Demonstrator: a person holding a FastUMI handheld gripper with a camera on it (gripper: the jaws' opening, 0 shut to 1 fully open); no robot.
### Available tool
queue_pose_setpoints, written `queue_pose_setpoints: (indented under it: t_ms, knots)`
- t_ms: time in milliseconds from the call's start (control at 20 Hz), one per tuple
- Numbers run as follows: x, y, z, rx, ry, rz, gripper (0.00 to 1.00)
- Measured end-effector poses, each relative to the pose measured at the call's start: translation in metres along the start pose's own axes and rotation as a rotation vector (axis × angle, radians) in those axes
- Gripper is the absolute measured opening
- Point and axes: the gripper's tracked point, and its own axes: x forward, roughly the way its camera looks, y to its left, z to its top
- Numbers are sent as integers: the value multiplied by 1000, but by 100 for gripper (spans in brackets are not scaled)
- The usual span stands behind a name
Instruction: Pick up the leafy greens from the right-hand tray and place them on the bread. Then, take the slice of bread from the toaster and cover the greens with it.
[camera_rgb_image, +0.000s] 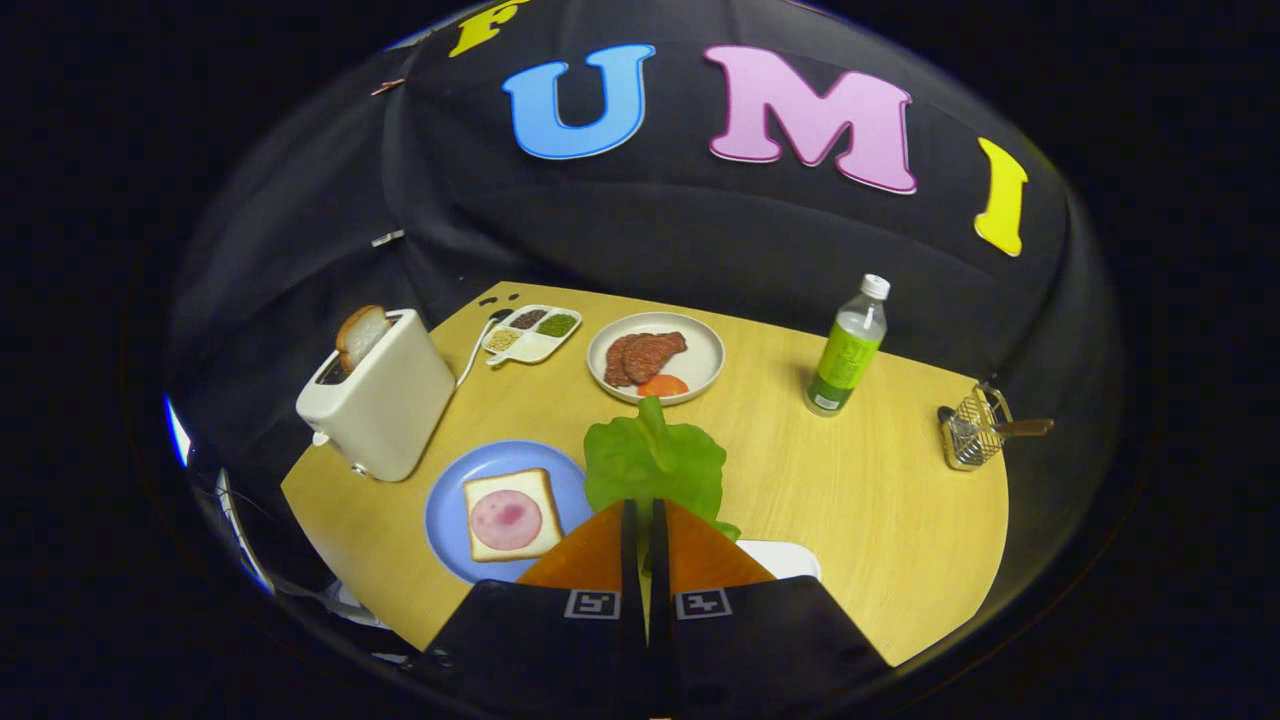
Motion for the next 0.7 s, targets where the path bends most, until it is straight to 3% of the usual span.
queue_pose_setpoints:
  t_ms: [350,700]
  knots:
    - [41,90,-15,-122,63,106,5]
    - [82,127,-52,-164,150,101,5]
